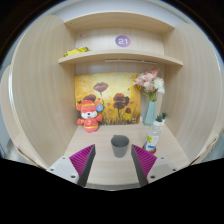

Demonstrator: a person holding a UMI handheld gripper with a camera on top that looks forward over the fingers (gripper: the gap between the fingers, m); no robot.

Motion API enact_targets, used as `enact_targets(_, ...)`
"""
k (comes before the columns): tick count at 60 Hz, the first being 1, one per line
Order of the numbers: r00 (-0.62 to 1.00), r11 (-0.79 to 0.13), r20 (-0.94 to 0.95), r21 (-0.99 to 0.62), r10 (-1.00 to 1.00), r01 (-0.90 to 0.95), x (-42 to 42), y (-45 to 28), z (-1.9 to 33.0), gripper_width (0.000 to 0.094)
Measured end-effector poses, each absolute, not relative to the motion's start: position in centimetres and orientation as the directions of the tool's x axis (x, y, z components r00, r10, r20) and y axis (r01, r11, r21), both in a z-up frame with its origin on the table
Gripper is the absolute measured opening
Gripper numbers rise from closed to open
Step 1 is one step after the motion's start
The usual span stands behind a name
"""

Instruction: Pour water

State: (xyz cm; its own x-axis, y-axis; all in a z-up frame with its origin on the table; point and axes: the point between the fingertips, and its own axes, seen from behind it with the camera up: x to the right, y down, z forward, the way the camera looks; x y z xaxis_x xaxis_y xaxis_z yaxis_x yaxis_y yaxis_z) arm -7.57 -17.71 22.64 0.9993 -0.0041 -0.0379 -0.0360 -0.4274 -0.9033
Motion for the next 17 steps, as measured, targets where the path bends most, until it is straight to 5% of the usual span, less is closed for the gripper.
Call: enact_targets(17, 1.000, -0.438, -0.010, -0.899, -0.026, -0.020, -6.8, -18.8, 22.9, 0.0727)
